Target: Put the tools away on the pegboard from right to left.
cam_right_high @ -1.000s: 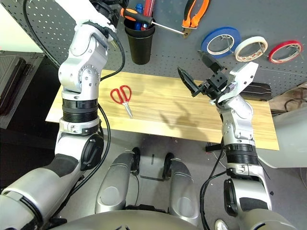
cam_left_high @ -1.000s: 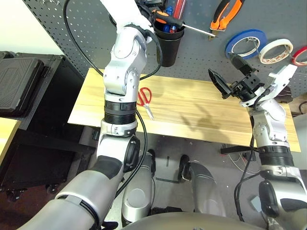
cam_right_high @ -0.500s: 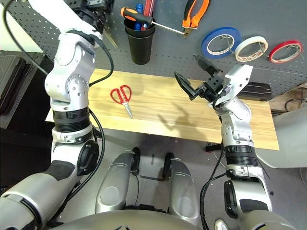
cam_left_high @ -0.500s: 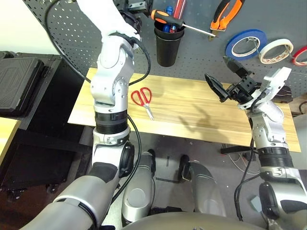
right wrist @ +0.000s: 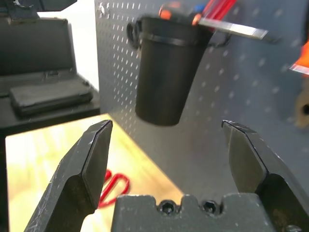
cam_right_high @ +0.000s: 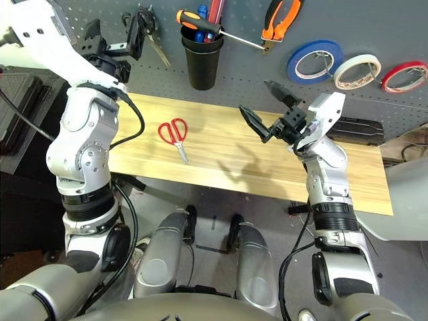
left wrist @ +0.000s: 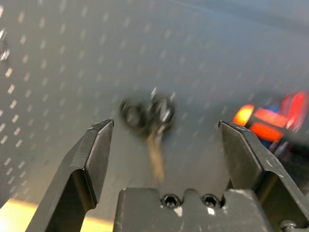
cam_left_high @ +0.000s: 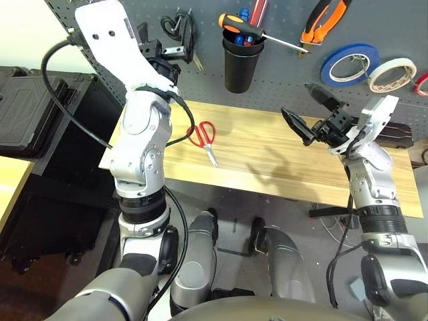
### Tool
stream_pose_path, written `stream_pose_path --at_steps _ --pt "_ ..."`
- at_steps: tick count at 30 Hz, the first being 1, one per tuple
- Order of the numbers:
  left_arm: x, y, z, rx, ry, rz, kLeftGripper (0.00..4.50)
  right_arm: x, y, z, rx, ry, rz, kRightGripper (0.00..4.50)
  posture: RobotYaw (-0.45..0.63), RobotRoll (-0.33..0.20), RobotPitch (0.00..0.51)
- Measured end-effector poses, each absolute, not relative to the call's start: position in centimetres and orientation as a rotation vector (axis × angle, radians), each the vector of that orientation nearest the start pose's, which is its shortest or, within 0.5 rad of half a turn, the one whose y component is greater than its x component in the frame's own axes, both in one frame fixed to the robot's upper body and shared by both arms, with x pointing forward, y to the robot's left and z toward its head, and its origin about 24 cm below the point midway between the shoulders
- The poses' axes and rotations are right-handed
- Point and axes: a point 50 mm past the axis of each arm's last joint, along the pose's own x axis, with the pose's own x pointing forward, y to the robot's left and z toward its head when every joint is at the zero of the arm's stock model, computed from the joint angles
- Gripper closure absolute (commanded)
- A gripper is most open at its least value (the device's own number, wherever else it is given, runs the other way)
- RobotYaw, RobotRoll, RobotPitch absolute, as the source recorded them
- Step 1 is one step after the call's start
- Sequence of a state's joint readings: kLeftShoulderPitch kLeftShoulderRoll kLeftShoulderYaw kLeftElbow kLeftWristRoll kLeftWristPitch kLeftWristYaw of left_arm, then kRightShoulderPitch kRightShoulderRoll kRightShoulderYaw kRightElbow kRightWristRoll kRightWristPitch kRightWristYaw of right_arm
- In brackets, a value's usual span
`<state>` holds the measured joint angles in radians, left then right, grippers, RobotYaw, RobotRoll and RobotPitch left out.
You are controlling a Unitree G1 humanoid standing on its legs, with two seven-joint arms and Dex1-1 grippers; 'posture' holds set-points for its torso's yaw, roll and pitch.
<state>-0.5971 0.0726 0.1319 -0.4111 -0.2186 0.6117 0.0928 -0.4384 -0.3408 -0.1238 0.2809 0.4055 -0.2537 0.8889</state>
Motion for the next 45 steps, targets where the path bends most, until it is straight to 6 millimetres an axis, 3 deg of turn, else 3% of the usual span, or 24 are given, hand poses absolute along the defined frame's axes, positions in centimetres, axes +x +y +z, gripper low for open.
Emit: stream_pose_path --at_steps 9,21,32,45 --pt "30.0 15.1 17.5 -0.017 -0.140 0.009 0.05 30.0 -18.3 11.9 -0.152 -0.276 0.862 0.00 0.28 0.000 0.307" --pt "31.2 16.0 11.3 0.091 0.103 0.070 0.05 29.4 -17.0 8.8 -0.208 -0.083 0.919 0.00 0.27 0.000 0.355" --pt "32.1 16.0 9.0 0.114 0.187 0.099 0.05 28.8 -16.9 7.7 -0.214 -0.034 0.907 0.00 0.25 0.000 0.368" --pt "31.2 16.2 8.5 0.072 0.179 0.076 0.05 28.1 -18.3 7.5 -0.225 -0.025 0.862 0.00 0.24 0.000 0.359"
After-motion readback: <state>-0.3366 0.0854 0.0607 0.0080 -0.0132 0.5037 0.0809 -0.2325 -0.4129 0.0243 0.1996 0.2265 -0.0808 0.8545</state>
